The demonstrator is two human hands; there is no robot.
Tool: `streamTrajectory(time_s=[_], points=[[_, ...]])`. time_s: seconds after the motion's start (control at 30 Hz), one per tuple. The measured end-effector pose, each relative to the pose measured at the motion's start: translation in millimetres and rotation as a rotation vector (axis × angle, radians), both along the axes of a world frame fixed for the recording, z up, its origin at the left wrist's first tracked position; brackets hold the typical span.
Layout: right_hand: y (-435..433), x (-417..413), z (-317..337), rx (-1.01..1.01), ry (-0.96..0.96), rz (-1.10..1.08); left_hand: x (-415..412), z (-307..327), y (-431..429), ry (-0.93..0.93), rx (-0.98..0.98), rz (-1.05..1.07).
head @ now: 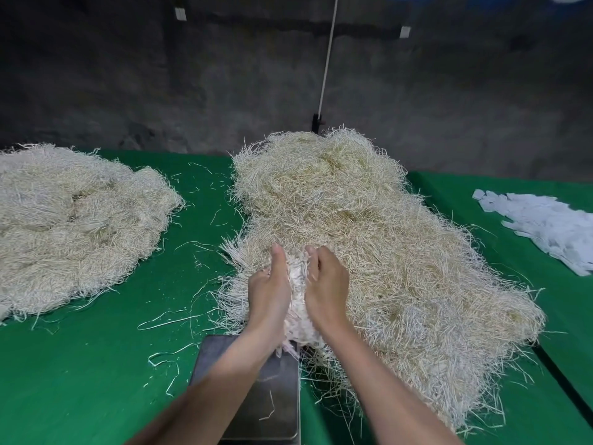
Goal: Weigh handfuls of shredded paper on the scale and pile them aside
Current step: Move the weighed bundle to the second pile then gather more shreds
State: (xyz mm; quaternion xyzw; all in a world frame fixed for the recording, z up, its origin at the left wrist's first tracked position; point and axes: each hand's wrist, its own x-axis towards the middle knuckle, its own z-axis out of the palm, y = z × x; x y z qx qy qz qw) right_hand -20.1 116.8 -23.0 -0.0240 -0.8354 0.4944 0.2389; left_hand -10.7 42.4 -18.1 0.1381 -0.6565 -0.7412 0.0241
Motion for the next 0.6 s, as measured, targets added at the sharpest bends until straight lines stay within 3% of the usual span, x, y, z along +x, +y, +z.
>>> streamTrajectory(time_s=[0.07,0.17,0.27,0.4,0.5,0.6], points=[[-22,15,-8,-0.036,0.066,0.026,-12,11,-7,0.101,0.071,0.047],[-26,16,-6,0.011,0.124,0.049,-16,11,-12,0.058,0.171,0.08],[-6,-1,10,-0.153,0.112,0.016,-3,7,1,-0.071,0.143,-0.006],[-25,21,2,-0.059,0.197,0.036,-22,16,-15,0.111,0.021,-0.048],[-24,25,2,-0.118,0.111,0.12,-36,10,-31,0.12,0.002,0.045],[-20,13,8,-0.07,-0.028,0.203,-29,2,-17,0.081,0.003,-0.13]])
